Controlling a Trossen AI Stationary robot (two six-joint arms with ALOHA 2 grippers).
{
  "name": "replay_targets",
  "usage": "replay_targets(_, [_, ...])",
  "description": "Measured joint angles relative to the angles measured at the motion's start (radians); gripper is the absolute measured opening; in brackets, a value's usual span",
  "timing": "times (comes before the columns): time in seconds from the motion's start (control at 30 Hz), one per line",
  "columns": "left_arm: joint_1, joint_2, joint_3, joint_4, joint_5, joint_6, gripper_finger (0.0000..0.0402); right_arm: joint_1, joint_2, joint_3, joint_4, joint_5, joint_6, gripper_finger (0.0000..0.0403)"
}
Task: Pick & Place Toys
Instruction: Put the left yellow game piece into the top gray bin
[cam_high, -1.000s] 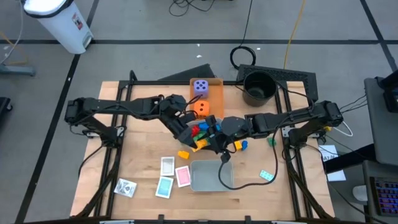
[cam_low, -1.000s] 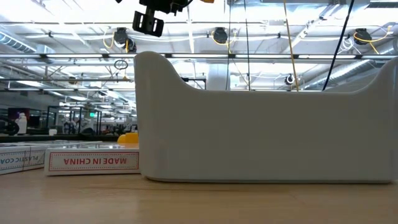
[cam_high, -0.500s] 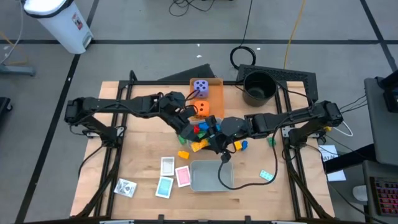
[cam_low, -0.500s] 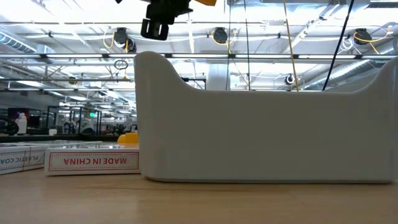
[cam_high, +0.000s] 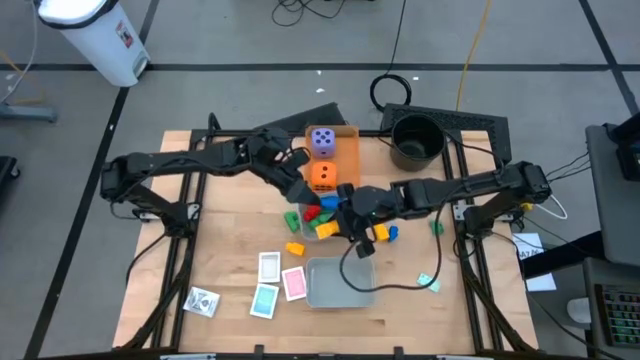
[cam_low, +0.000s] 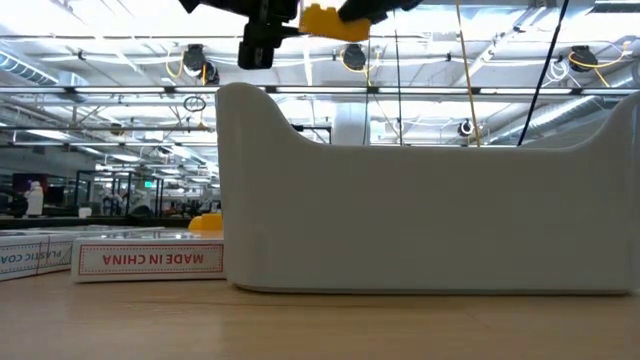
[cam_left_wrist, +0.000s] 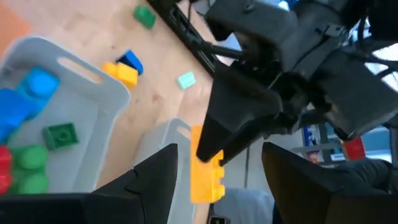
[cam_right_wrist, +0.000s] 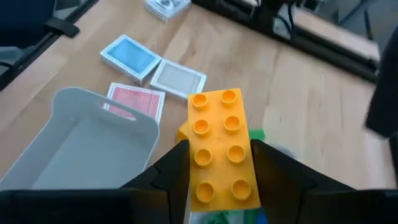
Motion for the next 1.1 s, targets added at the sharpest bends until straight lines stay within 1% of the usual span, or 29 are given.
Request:
replay_targets(0.17, [0.004,-0.035,0.0,0.069,-0.053,0.022,0.0225,-0.043,0.0,-0.006,-0.027,-0.002,0.032,0.014])
replay_targets(0.27, [-0.019,-0.053,0.0,0.148,-0.123,0.054,0.0221,-0.073,0.0,-0.041,-0.005,-0.003,0.055,0.0141])
replay_targets(0.4, [-0.074,-0.074,0.004,0.207,-0.24,0.105,0.0219,-0.106,0.0,-0.121,0.053,-0.047,0.105,0.0143])
replay_targets(0.53, [-0.132,-0.081,-0.001,0.21,-0.294,0.123,0.0219,-0.122,0.0,-0.217,0.153,-0.051,0.149,0.0139])
replay_targets(0.73, [-0.205,-0.08,-0.001,0.201,-0.323,0.131,0.022,-0.154,0.0,-0.306,0.244,-0.054,0.197,0.0141])
replay_targets(0.83, [-0.237,-0.077,-0.001,0.2,-0.369,0.14,0.0218,-0.181,0.0,-0.326,0.25,-0.064,0.215,0.014])
replay_targets(0.9, [-0.252,-0.076,-0.001,0.2,-0.402,0.147,0.022,-0.197,0.0,-0.335,0.25,-0.1,0.224,0.0139])
replay_targets(1.03, [-0.268,-0.076,-0.001,0.201,-0.463,0.148,0.0218,-0.214,0.014,-0.333,0.255,-0.106,0.249,0.0139])
replay_targets(1.1, [-0.271,-0.076,-0.001,0.202,-0.476,0.148,0.0219,-0.215,0.019,-0.333,0.248,-0.105,0.251,0.0139])
